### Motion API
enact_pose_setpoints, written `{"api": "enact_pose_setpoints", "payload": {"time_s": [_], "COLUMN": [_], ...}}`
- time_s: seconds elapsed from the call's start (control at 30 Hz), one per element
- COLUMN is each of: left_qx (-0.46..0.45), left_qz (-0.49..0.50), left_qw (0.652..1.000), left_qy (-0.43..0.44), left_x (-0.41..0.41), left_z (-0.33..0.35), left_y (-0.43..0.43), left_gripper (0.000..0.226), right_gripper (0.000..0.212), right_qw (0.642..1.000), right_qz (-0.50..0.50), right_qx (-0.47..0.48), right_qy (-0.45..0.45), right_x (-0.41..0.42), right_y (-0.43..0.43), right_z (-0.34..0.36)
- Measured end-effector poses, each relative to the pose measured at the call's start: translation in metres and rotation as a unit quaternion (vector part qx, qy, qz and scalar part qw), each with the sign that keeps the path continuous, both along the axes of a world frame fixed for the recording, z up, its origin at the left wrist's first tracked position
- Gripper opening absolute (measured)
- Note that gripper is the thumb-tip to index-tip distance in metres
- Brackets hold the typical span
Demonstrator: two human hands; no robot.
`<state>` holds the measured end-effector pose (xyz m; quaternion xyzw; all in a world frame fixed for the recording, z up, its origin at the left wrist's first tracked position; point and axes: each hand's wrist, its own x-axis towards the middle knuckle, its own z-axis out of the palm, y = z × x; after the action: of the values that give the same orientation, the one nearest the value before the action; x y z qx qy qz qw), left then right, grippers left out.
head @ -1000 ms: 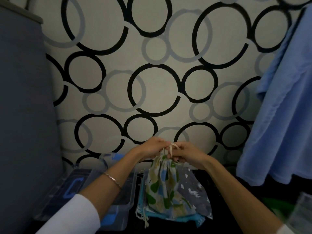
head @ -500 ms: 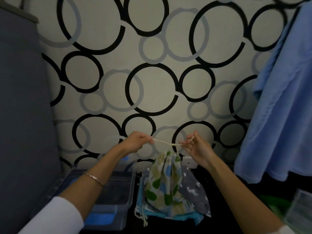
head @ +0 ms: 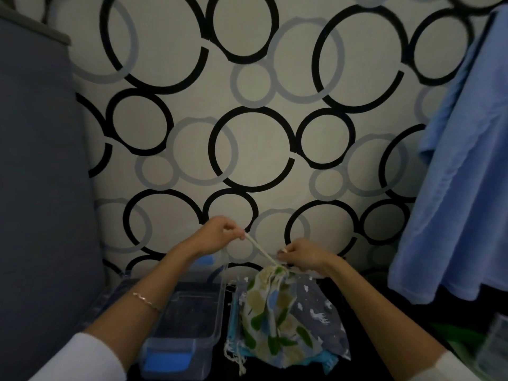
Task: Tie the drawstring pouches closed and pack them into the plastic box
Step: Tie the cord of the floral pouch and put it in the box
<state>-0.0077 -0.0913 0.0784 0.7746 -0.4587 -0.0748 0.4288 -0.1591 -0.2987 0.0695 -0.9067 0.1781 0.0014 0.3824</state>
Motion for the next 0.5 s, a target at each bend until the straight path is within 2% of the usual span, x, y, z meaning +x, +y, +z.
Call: {"api": "enact_pose_setpoints", "payload": {"time_s": [0.07, 0.13, 0.2, 0.3, 0.33, 0.4, 0.5], "left_qx": [-0.034, -0.041, -0.016, 0.054, 0.051, 0.016, 0.012], "left_qz": [0.014, 0.039, 0.061, 0.121, 0.136, 0.135, 0.043], "left_qw": [0.998, 0.996, 0.995, 0.982, 0.981, 0.99, 0.998], "left_qy": [-0.049, -0.076, -0.082, -0.137, -0.126, -0.047, 0.046], "left_x": [-0.007, -0.013, -0.02, -0.034, -0.038, -0.047, -0.063], "left_z": [0.015, 0.025, 0.027, 0.015, 0.008, -0.003, -0.018], "left_y": [-0.013, -0.028, -0.043, -0.064, -0.069, -0.074, -0.071], "left_gripper": [0.022, 0.022, 0.022, 0.026, 0.03, 0.031, 0.049], "right_gripper": [0.019, 0.026, 0.032, 0.044, 0.046, 0.047, 0.043], "right_qw": [0.999, 0.997, 0.995, 0.994, 0.992, 0.988, 0.98], "right_qz": [0.046, 0.078, 0.092, 0.083, 0.074, 0.044, -0.009], "right_qx": [-0.018, 0.009, 0.033, 0.073, 0.091, 0.137, 0.183], "right_qy": [0.02, 0.02, 0.017, -0.028, -0.039, -0.057, -0.082], "right_x": [0.001, 0.001, 0.002, 0.0, -0.001, -0.004, -0.008], "right_y": [0.011, 0.021, 0.029, 0.035, 0.034, 0.031, 0.028], "right_z": [0.003, 0.005, 0.005, 0.004, 0.002, -0.001, -0.005]}}
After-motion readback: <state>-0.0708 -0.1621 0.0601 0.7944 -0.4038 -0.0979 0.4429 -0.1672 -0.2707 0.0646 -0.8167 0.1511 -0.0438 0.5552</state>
